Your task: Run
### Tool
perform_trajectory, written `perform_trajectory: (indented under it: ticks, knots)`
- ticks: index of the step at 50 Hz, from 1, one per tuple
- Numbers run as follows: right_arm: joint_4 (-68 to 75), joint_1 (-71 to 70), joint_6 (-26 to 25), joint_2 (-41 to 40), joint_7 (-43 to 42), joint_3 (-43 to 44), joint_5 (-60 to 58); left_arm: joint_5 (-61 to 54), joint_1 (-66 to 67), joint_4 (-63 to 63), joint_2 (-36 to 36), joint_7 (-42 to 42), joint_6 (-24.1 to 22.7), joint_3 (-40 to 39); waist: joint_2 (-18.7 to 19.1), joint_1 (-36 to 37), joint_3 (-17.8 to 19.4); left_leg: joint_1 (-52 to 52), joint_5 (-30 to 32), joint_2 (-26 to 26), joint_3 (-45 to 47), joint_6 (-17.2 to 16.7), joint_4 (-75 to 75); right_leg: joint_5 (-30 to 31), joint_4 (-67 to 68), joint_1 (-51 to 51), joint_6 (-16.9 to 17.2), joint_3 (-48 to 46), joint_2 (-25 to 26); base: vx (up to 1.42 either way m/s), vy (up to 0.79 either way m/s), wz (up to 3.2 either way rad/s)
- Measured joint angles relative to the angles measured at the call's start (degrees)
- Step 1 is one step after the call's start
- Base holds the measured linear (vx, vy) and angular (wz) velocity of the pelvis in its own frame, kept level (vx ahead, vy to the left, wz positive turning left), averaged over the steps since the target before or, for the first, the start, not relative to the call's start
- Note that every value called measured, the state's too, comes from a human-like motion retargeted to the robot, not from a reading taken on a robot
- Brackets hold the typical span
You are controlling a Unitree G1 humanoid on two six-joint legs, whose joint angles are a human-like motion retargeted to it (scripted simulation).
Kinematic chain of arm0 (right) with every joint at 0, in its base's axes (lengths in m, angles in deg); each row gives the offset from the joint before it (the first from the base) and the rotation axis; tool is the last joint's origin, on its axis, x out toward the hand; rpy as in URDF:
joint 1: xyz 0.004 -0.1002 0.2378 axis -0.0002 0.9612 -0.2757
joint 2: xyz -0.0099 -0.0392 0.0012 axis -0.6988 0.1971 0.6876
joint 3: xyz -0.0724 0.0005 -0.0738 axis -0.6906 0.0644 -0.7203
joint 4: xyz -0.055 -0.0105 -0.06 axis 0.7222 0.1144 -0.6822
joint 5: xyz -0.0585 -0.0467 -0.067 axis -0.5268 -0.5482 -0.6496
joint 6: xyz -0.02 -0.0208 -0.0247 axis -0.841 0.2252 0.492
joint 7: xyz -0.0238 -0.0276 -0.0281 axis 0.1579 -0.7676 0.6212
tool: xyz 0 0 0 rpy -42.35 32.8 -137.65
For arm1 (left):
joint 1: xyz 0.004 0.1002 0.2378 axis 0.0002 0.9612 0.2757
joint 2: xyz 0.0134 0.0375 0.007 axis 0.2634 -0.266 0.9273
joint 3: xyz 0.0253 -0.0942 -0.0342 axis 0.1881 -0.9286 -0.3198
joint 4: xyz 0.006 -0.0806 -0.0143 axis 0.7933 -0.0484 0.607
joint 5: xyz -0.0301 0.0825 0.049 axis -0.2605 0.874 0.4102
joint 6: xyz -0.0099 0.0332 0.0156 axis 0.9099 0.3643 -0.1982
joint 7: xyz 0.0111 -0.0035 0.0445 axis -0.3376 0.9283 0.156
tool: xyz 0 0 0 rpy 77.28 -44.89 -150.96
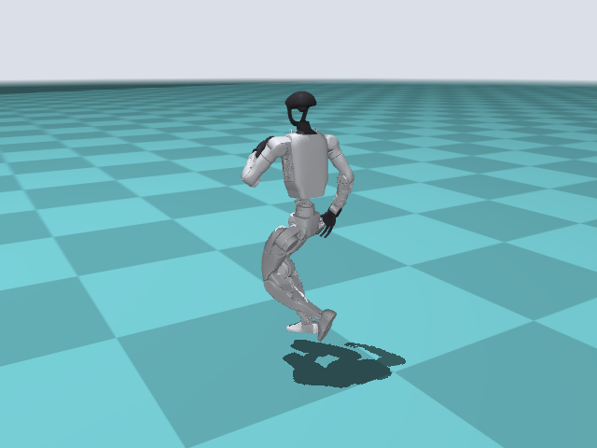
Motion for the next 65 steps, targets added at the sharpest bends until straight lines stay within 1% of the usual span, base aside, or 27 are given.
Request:
perform_trajectory:
  ticks: [3, 5, 8, 10, 11, 15, 18, 20, 22, 25, 27, 29, 32, 35, 37, 38, 40, 42, 45, 47, 50, 54, 57, 58, 60, 63, 65]
  knots:
    - [5.0, 7.0, -0.9, -1.9, 2.3, 0.2, 0.0, -1.7, -3.9, -2.1, 1.1, 0.2, -1.4, 0.0, 1.3, -0.9, 0.2, 12.4, 5.7, -0.4, -3.7, -2.8, -10.0, 10.4, -8.4, 0.0, 1.5, -1.5, 0.4, -1.25, 0.12, 0.04]
    - [3.6, 10.6, -0.9, -2.4, 3.4, 0.7, 0.2, -3.7, -2.9, -3.3, 1.9, -0.3, -2.4, 0.2, 2.3, -1.2, 0.0, 19.2, 6.8, 1.0, -5.6, -3.3, -18.5, 18.3, -16.4, 0.5, 3.7, -2.7, 1.7, -1.34, 0.09, -0.15]
    - [-3.9, 11.4, 0.1, -1.7, 3.4, 1.5, 0.8, -7.3, 4.5, -4.5, 2.7, -2.2, -3.2, -0.5, 3.1, -0.9, -0.2, 23.2, 1.1, 3.5, -5.2, -0.4, -32.1, 25.2, -26.5, -0.5, 7.2, -3.7, 2.5, -1.44, 0.06, -0.36]
    - [-10.1, 8.7, 1.4, -0.6, 2.5, 1.8, 1.6, -9.6, 11.9, -4.0, 2.6, -3.4, -2.8, -1.9, 1.9, -0.1, 0.0, 22.9, -4.8, 2.3, -4.0, 2.5, -40.0, 22.0, -24.6, -3.0, 7.6, -3.7, 0.2, -1.50, 0.03, -0.49]
    - [-12.9, 6.4, 2.2, -0.1, 2.1, 2.0, 1.6, -10.6, 16.0, -3.1, 2.2, -4.2, -2.2, -2.5, 1.1, 0.8, 0.7, 21.9, -8.4, 1.2, -3.6, 4.0, -42.1, 18.2, -19.3, -4.3, 6.4, -3.9, -1.7, -1.52, 0.01, -0.49]
    - [-23.6, -5.7, 3.7, 3.8, 2.1, 2.6, -0.9, -13.7, 33.8, 1.7, 0.4, -7.1, 1.5, -5.4, -2.4, 6.3, 2.7, 13.4, -19.5, -5.1, -2.4, 10.3, -44.9, 5.3, 13.1, -7.1, 1.0, -0.8, -12.2, -1.53, -0.01, -0.39]
    - [-32.7, -15.1, 3.0, 8.0, 3.7, 2.6, -3.4, -16.5, 49.0, 4.1, -1.2, -9.7, 4.5, -8.5, -5.0, 12.0, 0.8, 0.8, -21.1, -9.0, -0.5, 14.6, -42.0, 4.6, 28.4, -2.2, 0.3, 3.3, -18.8, -1.50, -0.03, -0.12]
    - [-40.2, -20.2, 1.9, 11.1, 6.4, 2.5, -4.9, -19.1, 59.8, 4.7, -2.8, -13.3, 6.6, -11.7, -7.1, 16.1, -1.9, -7.0, -17.7, -11.1, 0.5, 16.3, -42.5, 6.9, 31.3, 4.1, 1.4, 4.6, -21.3, -1.44, -0.06, 0.12]
    - [-47.7, -24.6, 1.4, 14.0, 10.4, 1.2, -5.6, -22.3, 68.9, 4.6, -4.9, -17.4, 8.0, -14.7, -9.1, 20.1, -4.1, -10.8, -10.7, -12.2, 1.0, 15.4, -48.2, 12.6, 26.2, 12.8, 4.4, 4.3, -20.7, -1.39, -0.09, 0.31]
    - [-55.5, -31.1, 1.6, 18.1, 15.4, -3.3, -5.5, -25.9, 76.7, 3.5, -7.8, -22.1, 9.1, -17.6, -11.2, 24.7, -6.2, -11.3, 3.1, -11.9, 2.8, 10.2, -60.5, 22.3, 11.8, 24.2, 10.7, 3.5, -16.0, -1.38, -0.08, 0.42]
    - [-57.8, -34.5, 2.1, 20.3, 17.5, -6.8, -5.4, -26.8, 77.6, 2.8, -8.8, -23.5, 9.5, -18.3, -11.5, 26.0, -6.9, -11.6, 7.5, -10.1, 4.6, 7.7, -64.4, 25.5, 3.1, 27.2, 12.8, 3.1, -13.0, -1.41, -0.05, 0.37]
    - [-58.7, -36.2, 2.2, 21.5, 18.6, -9.3, -5.0, -27.0, 76.2, 2.6, -9.2, -23.1, 9.8, -17.9, -11.1, 26.4, -6.8, -13.2, 7.2, -7.7, 6.0, 6.6, -60.1, 26.4, -2.9, 28.2, 13.2, 3.1, -10.2, -1.43, -0.03, 0.22]
    - [-58.8, -36.2, 2.2, 21.5, 18.6, -10.2, -4.2, -26.2, 71.6, 3.2, -8.7, -20.8, 9.8, -16.5, -9.8, 25.4, -6.0, -17.1, -0.5, -4.0, 5.7, 8.7, -40.4, 22.0, -8.5, 28.3, 11.3, 4.3, -6.1, -1.48, -0.03, 0.05]
    - [-56.8, -35.0, 1.9, 19.5, 15.4, -8.7, -3.3, -22.8, 62.4, 5.2, -7.5, -17.0, 9.3, -15.2, -6.9, 22.6, -4.8, -20.5, -8.2, 0.2, 3.5, 10.3, -15.8, 5.5, -11.2, 25.9, 4.9, 4.8, -2.1, -1.56, -0.02, 0.00]
    - [-53.2, -33.0, 1.7, 17.1, 11.8, -7.6, -2.7, -18.7, 53.5, 6.0, -6.3, -13.3, 8.1, -14.2, -4.7, 19.3, -3.3, -19.9, -11.0, 2.5, 2.1, 9.4, -4.6, -6.5, -9.0, 20.9, 0.4, 3.2, -0.8, -1.61, -0.02, 0.03]
    - [-50.7, -31.2, 1.4, 15.6, 10.2, -7.4, -2.1, -16.4, 48.5, 5.6, -5.6, -11.2, 7.3, -13.5, -3.7, 17.4, -2.6, -18.5, -11.9, 3.5, 1.7, 8.9, -0.9, -10.3, -7.0, 17.4, -1.0, 2.1, -0.6, -1.62, -0.01, 0.09]
    - [-43.3, -25.8, 1.0, 12.0, 8.2, -7.5, -1.4, -12.3, 38.6, 4.3, -4.4, -6.9, 5.8, -11.5, -2.2, 13.8, -2.1, -13.8, -11.4, 4.9, 1.0, 8.3, 2.1, -8.6, -5.9, 10.7, -1.4, 0.3, -0.2, -1.60, 0.00, 0.17]
    - [-33.3, -18.6, 0.6, 8.2, 7.3, -7.6, -0.8, -10.3, 31.2, 2.1, -3.1, -3.8, 3.8, -8.7, -0.2, 11.0, -2.5, -6.1, -7.8, 5.9, -0.2, 6.6, -1.1, 0.3, -10.8, 6.9, 0.4, -0.9, 1.1, -1.55, 0.01, 0.13]
    - [-16.4, -8.8, 0.2, 2.5, 5.4, -6.9, -0.5, -10.7, 24.2, 0.0, -2.8, -2.9, 0.9, -4.6, 3.6, 8.6, -2.4, 5.8, -0.1, 6.3, -2.5, 2.4, -13.4, 18.0, -22.4, 3.5, 5.1, -0.5, 5.1, -1.50, -0.01, -0.03]
    - [-6.0, -4.5, -0.2, -0.5, 3.4, -5.7, -0.3, -12.1, 22.0, -0.2, -3.5, -3.3, -0.1, -3.3, 5.0, 7.4, -2.0, 10.9, 2.4, 5.8, -3.2, 1.2, -23.7, 22.6, -24.4, 0.5, 7.1, -0.4, 5.9, -1.46, -0.07, 0.02]
    - [6.4, -1.4, -1.1, -2.9, 1.9, -3.5, 0.3, -13.1, 20.3, 0.7, -4.4, -3.7, 0.3, -4.0, 4.4, 5.7, -1.2, 15.5, 0.7, 2.6, -3.8, 2.4, -36.4, 16.4, -12.7, -5.1, 5.5, -1.1, 2.1, -1.44, -0.14, 0.25]
    - [17.0, -3.0, -2.3, -2.6, 3.1, 0.4, 0.4, -12.1, 18.9, 3.9, -4.5, -7.2, 4.1, -5.9, 1.4, 6.3, 0.3, 13.7, -16.8, -1.2, -3.9, 8.6, -43.6, 4.1, 17.7, -10.4, 3.1, 0.1, -5.1, -1.46, -0.21, 0.17]
    - [21.1, -6.1, -3.2, -1.4, 4.7, 3.5, 0.3, -10.4, 20.2, 8.1, -5.9, -13.7, 7.9, -4.9, -1.4, 8.3, 0.9, 4.9, -27.9, -2.2, -2.3, 14.0, -39.8, -0.5, 29.4, -7.8, 4.5, 0.6, -8.5, -1.42, -0.27, 0.14]
    - [21.6, -7.9, -3.5, -0.8, 5.7, 4.5, 0.6, -10.0, 20.6, 10.4, -6.7, -16.8, 9.3, -4.2, -2.3, 9.0, 0.8, 0.5, -29.0, -2.2, -1.5, 15.2, -37.6, -1.2, 29.1, -6.0, 5.5, 0.7, -8.8, -1.35, -0.27, 0.33]
    - [19.9, -10.3, -3.5, 0.5, 7.6, 5.9, 1.5, -8.9, 22.1, 15.1, -8.7, -21.5, 11.6, -2.9, -3.7, 10.4, 0.4, -8.9, -25.8, -1.3, 0.0, 15.0, -32.2, -2.8, 22.7, -1.3, 5.7, 0.3, -8.4, -1.26, -0.25, 0.35]
    - [9.6, -11.1, -2.5, 3.4, 10.1, 7.2, 1.8, -7.1, 25.3, 18.8, -9.6, -21.9, 12.5, -4.0, -5.5, 11.1, 1.7, -20.4, -20.3, 3.4, 3.7, 13.1, -20.6, -10.5, 8.4, 3.0, 1.7, -1.1, -6.4, -1.10, -0.19, 0.22]
    - [0.3, -10.4, -2.1, 6.5, 12.5, 7.7, 0.9, -5.6, 27.3, 19.6, -8.8, -21.0, 12.1, -7.1, -6.5, 10.5, 3.8, -25.1, -18.7, 6.8, 4.8, 13.2, -10.9, -12.5, 3.4, 2.2, 0.0, -0.9, -4.4, -0.93, -0.12, 0.06]
